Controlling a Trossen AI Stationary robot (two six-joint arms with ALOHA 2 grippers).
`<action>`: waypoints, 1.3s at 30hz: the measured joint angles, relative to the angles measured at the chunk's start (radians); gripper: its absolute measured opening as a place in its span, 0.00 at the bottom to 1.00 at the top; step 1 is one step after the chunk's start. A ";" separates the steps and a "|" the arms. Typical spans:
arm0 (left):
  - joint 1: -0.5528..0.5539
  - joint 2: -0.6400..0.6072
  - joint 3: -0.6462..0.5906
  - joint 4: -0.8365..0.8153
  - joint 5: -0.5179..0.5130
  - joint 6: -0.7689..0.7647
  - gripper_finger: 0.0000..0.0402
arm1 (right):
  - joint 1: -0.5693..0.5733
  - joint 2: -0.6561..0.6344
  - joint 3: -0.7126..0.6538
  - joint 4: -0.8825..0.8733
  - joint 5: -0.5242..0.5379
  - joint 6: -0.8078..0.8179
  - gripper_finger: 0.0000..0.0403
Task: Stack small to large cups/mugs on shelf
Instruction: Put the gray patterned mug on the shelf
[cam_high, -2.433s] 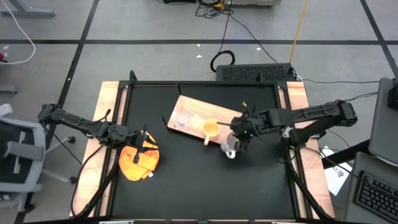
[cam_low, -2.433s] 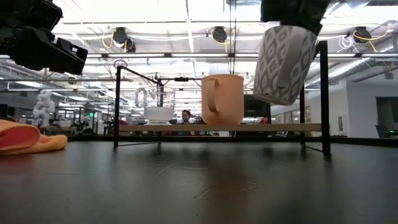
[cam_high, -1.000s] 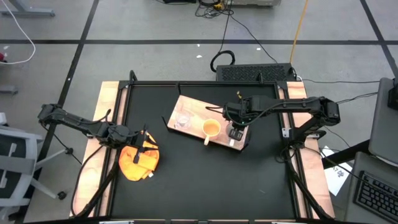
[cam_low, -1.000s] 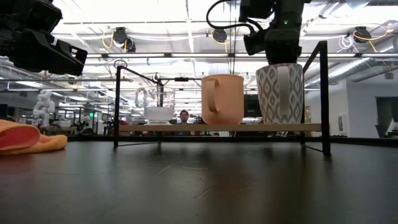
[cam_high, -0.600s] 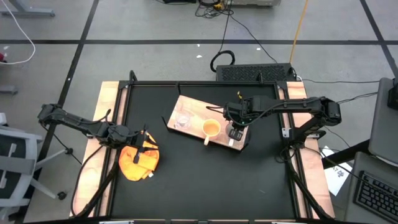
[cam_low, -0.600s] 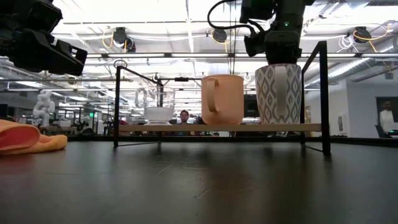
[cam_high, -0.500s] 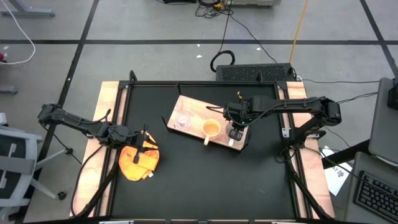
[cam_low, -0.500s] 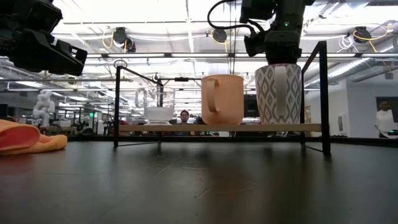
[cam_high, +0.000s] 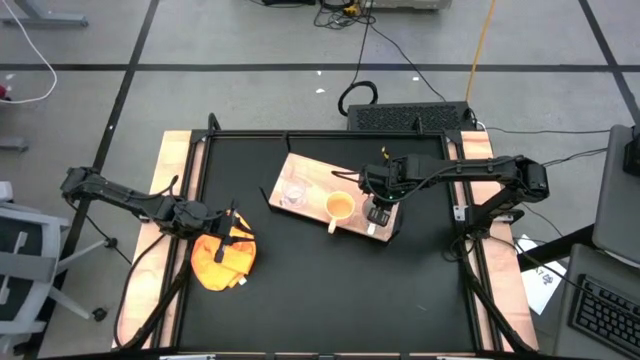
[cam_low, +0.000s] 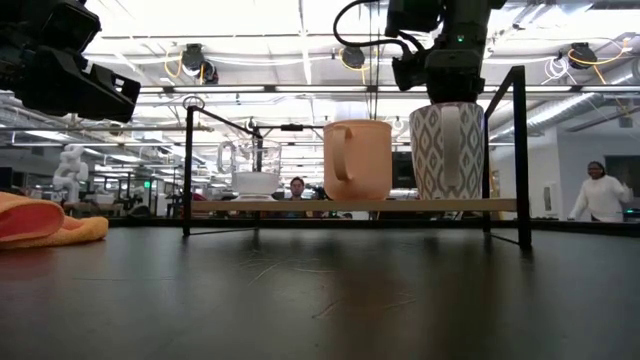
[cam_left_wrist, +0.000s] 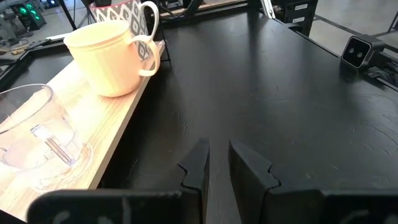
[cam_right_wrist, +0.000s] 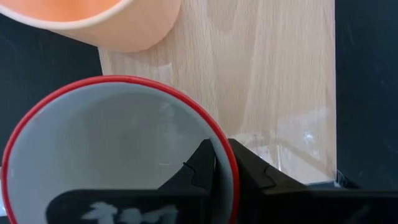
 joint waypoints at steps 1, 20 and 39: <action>0.000 0.000 0.000 0.000 0.000 0.000 0.16 | 0.000 0.000 0.000 0.000 0.000 -0.003 0.05; 0.000 0.000 0.000 -0.001 0.000 0.000 0.16 | -0.002 0.001 -0.001 0.008 -0.002 -0.012 0.07; 0.000 0.000 0.000 -0.008 0.000 -0.003 0.16 | -0.002 0.005 -0.005 0.009 -0.003 -0.008 0.11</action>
